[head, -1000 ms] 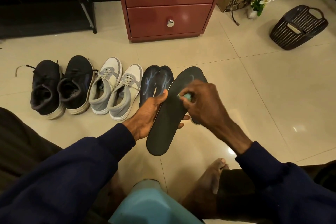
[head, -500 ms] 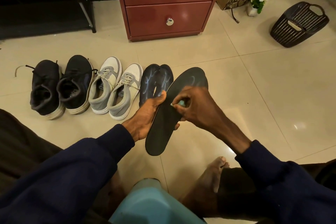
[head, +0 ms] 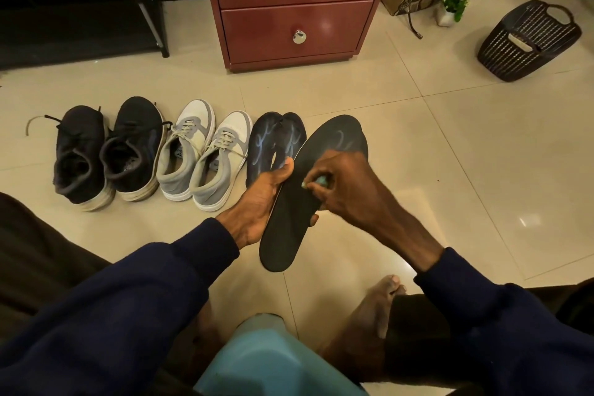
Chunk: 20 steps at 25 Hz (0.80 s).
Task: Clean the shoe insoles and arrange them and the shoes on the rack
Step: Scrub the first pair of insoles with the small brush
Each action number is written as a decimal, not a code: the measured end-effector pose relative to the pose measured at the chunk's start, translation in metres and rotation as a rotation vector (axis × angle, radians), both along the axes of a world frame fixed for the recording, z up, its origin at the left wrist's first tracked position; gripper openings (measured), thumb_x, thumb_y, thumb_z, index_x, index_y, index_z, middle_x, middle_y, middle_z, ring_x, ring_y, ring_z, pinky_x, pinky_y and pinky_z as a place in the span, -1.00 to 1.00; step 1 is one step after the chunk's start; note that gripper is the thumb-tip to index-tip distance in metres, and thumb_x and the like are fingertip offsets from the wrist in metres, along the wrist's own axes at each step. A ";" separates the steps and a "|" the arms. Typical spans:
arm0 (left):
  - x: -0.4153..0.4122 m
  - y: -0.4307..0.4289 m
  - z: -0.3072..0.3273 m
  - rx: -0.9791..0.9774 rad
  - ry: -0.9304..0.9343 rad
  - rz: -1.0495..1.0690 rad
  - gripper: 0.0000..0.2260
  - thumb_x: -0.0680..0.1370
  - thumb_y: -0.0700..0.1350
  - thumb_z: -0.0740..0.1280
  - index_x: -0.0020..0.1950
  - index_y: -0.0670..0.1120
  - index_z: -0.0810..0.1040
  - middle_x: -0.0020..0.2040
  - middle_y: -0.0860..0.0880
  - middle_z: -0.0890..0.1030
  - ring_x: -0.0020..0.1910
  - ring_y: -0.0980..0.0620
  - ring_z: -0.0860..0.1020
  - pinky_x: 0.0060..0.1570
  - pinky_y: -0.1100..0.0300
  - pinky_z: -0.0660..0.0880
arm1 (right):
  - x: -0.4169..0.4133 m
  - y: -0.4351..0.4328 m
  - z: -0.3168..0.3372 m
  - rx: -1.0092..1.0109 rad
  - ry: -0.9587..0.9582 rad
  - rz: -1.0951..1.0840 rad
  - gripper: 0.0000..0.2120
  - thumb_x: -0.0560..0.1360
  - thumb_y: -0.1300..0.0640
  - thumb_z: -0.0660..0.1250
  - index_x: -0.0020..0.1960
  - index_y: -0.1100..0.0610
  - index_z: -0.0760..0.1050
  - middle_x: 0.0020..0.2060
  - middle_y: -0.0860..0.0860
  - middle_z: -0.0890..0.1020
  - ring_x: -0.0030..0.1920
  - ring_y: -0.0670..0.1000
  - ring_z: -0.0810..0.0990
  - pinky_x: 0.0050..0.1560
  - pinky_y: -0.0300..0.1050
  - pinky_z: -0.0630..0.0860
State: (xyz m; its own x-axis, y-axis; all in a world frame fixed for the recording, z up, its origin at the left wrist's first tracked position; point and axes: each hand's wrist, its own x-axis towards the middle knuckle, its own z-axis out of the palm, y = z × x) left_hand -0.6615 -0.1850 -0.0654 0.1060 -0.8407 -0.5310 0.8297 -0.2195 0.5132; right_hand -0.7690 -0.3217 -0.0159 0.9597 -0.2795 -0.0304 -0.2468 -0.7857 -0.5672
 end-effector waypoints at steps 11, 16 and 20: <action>0.000 0.001 0.000 0.074 -0.007 0.039 -0.55 0.67 0.15 0.26 0.36 -0.16 0.57 0.11 -0.21 0.66 -0.03 -0.15 0.68 0.04 -0.08 0.62 | 0.003 0.016 0.004 0.057 -0.024 0.216 -0.89 0.44 0.24 0.51 -0.03 0.14 0.70 -0.07 0.01 0.66 -0.10 -0.13 0.57 -0.08 -0.47 0.44; 0.000 -0.003 0.006 0.020 -0.013 -0.038 -0.48 0.70 0.19 0.17 0.45 -0.17 0.52 0.24 -0.27 0.62 0.09 -0.22 0.62 0.12 -0.15 0.56 | 0.005 -0.007 0.003 -0.113 -0.174 -0.150 -0.91 0.44 0.24 0.50 -0.05 0.14 0.70 -0.09 0.06 0.66 -0.11 0.02 0.61 -0.07 -0.11 0.58; 0.005 0.001 0.001 0.098 -0.070 0.062 -0.63 0.67 0.13 0.29 0.13 -0.15 0.70 0.04 -0.17 0.67 -0.06 -0.09 0.68 0.06 0.02 0.61 | -0.003 0.033 0.003 0.092 -0.016 0.226 -0.90 0.43 0.23 0.50 -0.06 0.12 0.71 -0.11 -0.02 0.66 -0.15 -0.13 0.58 -0.11 -0.41 0.50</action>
State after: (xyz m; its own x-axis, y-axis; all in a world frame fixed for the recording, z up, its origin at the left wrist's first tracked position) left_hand -0.6568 -0.1838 -0.0644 0.1964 -0.7756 -0.5999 0.8060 -0.2206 0.5492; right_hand -0.7718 -0.2883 -0.0127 0.9980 -0.0548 -0.0305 -0.0616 -0.7648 -0.6413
